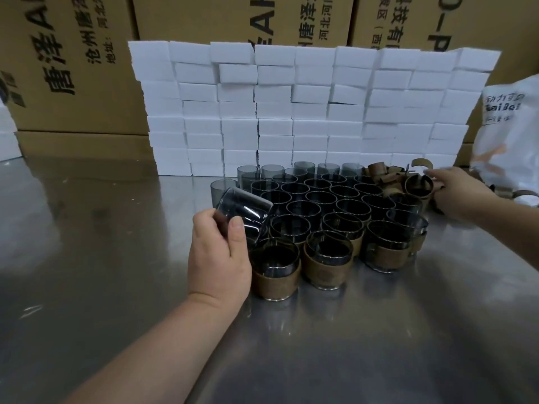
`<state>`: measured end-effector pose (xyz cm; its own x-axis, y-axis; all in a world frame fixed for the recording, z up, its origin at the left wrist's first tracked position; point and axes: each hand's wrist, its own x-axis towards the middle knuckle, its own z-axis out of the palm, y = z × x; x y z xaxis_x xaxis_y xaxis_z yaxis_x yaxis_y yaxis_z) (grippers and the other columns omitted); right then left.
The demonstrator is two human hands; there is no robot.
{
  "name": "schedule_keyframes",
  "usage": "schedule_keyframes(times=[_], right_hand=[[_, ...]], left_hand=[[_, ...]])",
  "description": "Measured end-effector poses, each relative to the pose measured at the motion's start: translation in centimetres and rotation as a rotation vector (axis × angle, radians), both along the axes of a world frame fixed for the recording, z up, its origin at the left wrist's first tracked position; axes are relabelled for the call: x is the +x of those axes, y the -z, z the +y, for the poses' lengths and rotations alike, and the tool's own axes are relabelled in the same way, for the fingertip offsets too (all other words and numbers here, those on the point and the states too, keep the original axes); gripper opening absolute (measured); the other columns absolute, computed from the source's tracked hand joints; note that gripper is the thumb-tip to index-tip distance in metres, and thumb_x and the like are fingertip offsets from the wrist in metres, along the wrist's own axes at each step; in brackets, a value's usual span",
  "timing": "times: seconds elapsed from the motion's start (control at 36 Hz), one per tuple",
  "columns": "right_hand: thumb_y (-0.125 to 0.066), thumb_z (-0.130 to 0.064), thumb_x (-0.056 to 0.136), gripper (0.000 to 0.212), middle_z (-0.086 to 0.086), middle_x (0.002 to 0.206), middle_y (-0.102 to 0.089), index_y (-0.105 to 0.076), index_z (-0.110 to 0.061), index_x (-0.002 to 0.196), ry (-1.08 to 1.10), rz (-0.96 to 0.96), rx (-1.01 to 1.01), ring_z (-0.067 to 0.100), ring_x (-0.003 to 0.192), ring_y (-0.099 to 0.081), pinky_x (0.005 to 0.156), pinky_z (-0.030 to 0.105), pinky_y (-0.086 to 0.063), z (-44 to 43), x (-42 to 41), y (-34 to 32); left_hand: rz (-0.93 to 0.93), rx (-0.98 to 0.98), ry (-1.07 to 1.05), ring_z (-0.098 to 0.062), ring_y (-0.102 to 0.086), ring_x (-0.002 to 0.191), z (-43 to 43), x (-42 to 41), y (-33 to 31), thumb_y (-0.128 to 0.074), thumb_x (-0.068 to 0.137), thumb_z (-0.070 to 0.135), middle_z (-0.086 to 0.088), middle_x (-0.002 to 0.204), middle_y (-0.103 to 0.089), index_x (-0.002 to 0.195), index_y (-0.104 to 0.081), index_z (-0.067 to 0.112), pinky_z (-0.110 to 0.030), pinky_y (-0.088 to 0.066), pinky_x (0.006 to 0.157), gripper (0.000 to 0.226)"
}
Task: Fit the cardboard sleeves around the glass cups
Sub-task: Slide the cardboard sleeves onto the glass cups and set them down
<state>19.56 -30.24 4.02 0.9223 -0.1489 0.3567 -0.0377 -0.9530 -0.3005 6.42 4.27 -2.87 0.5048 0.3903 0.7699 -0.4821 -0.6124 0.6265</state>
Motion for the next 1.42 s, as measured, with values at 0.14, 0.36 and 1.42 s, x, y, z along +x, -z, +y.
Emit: schedule_keyframes(times=[0.14,0.36,1.42], right_hand=[[-0.037,0.000,0.091,0.057,0.004,0.155,-0.018,-0.032,-0.020,0.144,-0.028,0.127,-0.164,0.028,0.138,-0.026,0.104,0.037,-0.029,0.2,3.7,-1.6],[-0.029,0.006,0.090,0.072,0.004,0.157,0.011,-0.004,-0.025,0.150,0.051,0.310,-0.279,0.032,0.143,-0.010,0.109,0.039,-0.024,1.0,7.9,-2.0],[-0.043,-0.046,0.091,0.039,0.009,0.078,-0.057,-0.051,-0.010,0.105,-0.085,-0.360,-0.103,0.030,0.067,-0.054,0.055,0.034,-0.042,6.0,0.6,-7.0]], left_hand=[[-0.010,0.004,0.013,0.011,-0.043,0.071,0.1,0.2,0.2,-0.031,0.083,0.046,0.017,0.076,-0.036,0.088,-0.037,0.012,-0.017,-0.022,0.059,0.034],[-0.021,0.022,0.003,0.019,-0.043,0.077,0.3,0.4,0.7,-0.030,0.084,0.045,0.016,0.075,-0.038,0.088,-0.036,0.014,0.002,-0.030,0.067,0.032],[-0.025,0.002,0.016,0.005,-0.044,0.074,0.2,0.4,0.1,-0.029,0.083,0.044,0.018,0.080,-0.035,0.091,-0.037,0.012,-0.011,-0.026,0.061,0.034]])
